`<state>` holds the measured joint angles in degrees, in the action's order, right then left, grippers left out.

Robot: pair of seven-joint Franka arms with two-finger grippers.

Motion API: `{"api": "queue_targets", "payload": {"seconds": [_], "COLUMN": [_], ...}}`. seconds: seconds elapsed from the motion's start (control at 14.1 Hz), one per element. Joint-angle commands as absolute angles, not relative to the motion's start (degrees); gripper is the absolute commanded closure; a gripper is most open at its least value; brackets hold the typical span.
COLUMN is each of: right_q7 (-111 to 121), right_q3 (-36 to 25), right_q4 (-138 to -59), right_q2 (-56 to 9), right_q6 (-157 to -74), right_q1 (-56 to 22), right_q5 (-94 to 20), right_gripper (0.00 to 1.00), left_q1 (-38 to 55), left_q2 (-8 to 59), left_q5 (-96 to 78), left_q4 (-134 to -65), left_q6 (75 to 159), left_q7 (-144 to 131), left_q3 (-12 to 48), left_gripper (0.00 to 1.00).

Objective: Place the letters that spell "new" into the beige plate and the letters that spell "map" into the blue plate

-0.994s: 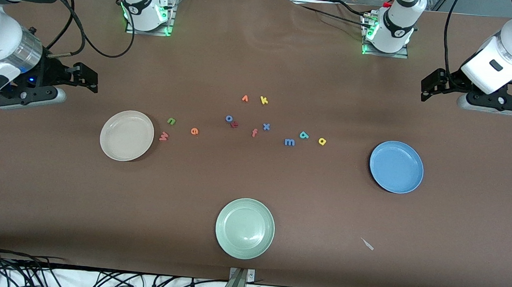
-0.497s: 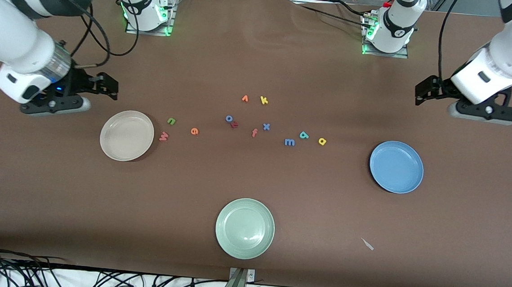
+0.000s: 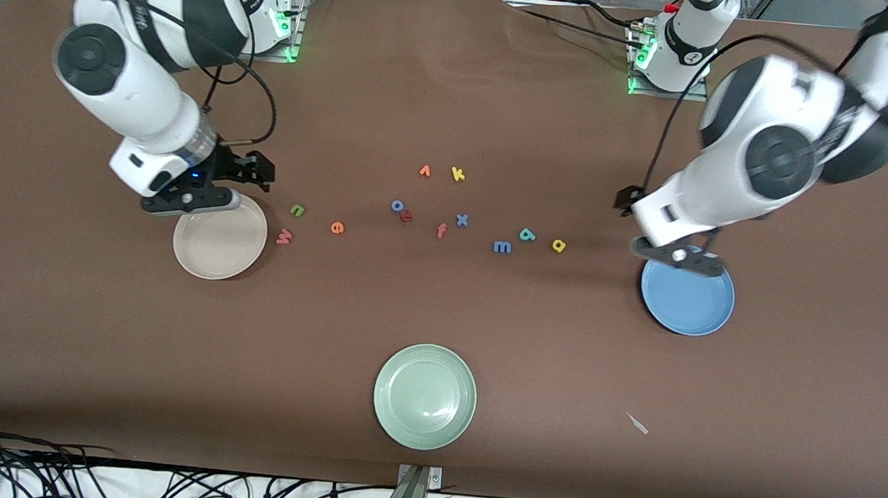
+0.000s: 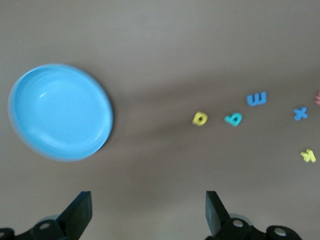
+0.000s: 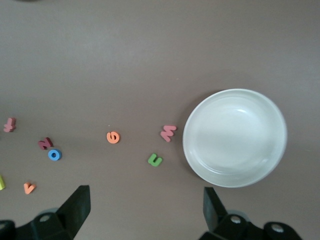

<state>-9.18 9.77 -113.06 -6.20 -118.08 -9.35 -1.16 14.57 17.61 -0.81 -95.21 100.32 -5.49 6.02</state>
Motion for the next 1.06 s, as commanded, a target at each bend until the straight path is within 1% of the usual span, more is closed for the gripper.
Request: {"api": "queue_targets", "payload": {"seconds": [0.0,0.14,0.28,0.43,0.5,0.71,0.78,0.99], "right_q7": [-10.4,-12.5,-15.5,-19.9,-22.3,-25.4,-26.3,-29.8], "right_q3": [10.9,11.1,12.0,11.9,11.9,11.9,11.8,11.8], "right_q4": [-124.6,-129.4,-130.5,-131.0,-132.0,-137.4,-138.2,-138.3], "right_q2": [-2.3,-2.3,-3.2,-4.9,-5.6,-8.0,-9.0,-12.5], "right_q6": [-128.1,-133.1,-133.9,-134.5,-136.0,-146.7,-149.0,-154.6], "right_q1": [-8.9,-9.0,-8.9,-8.9,-8.9,-8.9,-8.9,-8.9], "right_q5": [-1.8,-1.7,-1.5,-1.5,-1.5,-1.5,-1.5,-1.5], "right_gripper": [0.0,0.0,0.0,0.0,0.0,0.0,0.0,0.0], "left_q1": [18.5,20.4,22.8,24.3,24.5,24.8,24.8,25.6], "left_q2": [22.7,24.5,26.1,27.7,28.4,32.5,33.9,38.7], "left_q5": [-1.7,-3.2,-2.3,-2.4,-2.4,-3.1,-3.0,-2.5], "left_q4": [-92.7,-92.8,-93.0,-93.1,-93.1,-93.2,-93.2,-94.0], "left_q6": [106.8,110.3,111.6,112.3,112.7,117.9,119.7,128.8], "left_q7": [-5.4,-4.3,-2.0,3.9,6.8,18.2,22.3,34.4], "left_q3": [5.5,5.6,7.4,7.5,7.6,9.6,9.6,9.6], "left_gripper": [0.0,0.0,0.0,0.0,0.0,0.0,0.0,0.0]}}
